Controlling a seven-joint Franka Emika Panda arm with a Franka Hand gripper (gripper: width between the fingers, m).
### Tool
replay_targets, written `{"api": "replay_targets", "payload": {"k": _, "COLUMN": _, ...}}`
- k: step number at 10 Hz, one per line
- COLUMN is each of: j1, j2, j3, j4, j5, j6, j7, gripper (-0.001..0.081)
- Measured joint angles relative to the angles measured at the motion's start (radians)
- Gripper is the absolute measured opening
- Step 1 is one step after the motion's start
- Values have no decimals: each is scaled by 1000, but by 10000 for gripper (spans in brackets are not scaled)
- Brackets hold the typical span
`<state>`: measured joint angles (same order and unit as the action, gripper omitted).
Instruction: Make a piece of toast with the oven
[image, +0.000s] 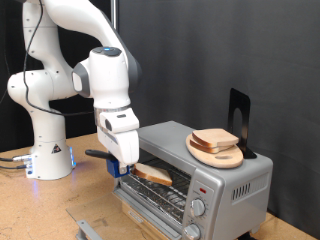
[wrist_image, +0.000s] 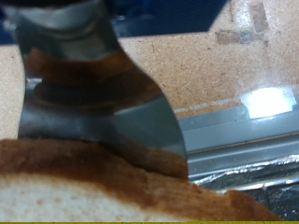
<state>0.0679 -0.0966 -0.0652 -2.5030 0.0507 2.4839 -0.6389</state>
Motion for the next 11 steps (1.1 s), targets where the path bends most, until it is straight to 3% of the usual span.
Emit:
{"api": "replay_targets", "payload": {"k": 5, "j1": -6, "j2": 42, "j3": 10, "j4": -14, "j5": -130, "j6": 21, "j7": 48, "gripper": 325}}
{"api": "replay_targets", "payload": {"k": 11, "j1": -17, "j2": 47, "j3": -7, "j4": -42, "j5": -112, "j6": 43, "j7": -3, "gripper": 325}}
